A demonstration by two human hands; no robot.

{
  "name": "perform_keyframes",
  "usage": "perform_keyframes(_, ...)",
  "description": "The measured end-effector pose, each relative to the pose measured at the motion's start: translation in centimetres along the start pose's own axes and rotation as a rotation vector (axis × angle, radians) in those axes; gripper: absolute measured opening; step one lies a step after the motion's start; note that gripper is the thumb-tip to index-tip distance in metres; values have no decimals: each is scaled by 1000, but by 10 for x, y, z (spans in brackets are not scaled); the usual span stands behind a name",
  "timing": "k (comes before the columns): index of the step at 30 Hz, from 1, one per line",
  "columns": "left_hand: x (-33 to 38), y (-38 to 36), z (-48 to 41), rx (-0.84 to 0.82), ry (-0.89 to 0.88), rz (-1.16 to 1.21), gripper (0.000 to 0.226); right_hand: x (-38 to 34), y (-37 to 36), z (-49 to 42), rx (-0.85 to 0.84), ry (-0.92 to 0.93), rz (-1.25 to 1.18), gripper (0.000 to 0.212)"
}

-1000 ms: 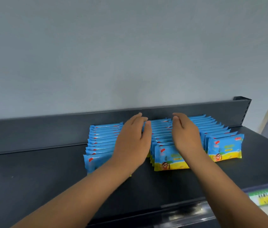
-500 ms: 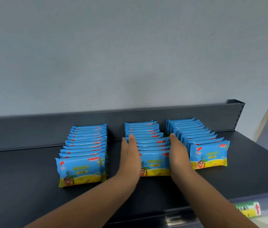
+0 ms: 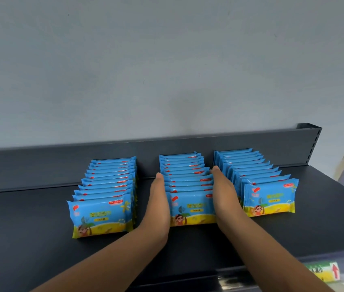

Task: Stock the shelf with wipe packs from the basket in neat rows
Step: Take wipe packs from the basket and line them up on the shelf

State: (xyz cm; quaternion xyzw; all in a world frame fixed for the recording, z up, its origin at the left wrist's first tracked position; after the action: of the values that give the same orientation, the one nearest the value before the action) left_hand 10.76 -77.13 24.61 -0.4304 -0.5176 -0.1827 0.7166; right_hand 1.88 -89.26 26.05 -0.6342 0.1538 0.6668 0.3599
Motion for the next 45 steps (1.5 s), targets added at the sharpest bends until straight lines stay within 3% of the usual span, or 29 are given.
perform_keyframes(14, 2, -3, 6, 63, 5, 14, 54, 0, 1, 0, -6, -14, -47, 42)
perform_keyframes(25, 2, -4, -3, 222, 0, 35, 60, 1, 1, 0, 27, 10, -65, 43)
perform_keyframes(36, 2, -10, -5, 216, -38, 165, 58, 2, 1, 2, 0, -8, -88, 46)
perform_keyframes(45, 1, -9, -7, 167, -30, 110, 57, 3, 0, 0, -29, -24, -115, 48)
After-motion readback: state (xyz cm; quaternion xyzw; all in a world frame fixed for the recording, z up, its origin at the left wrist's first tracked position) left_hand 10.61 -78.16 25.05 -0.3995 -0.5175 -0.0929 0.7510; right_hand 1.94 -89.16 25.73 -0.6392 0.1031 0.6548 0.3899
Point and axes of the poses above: each hand's wrist, its own z-axis away from the middle knuckle, its own y-axis out of the back of the hand, x = y × z, the point moved 5 cm from there along -z, towards the middle knuckle, and after that the axes turned 15 degrees about -x, right-handed, at the moved point
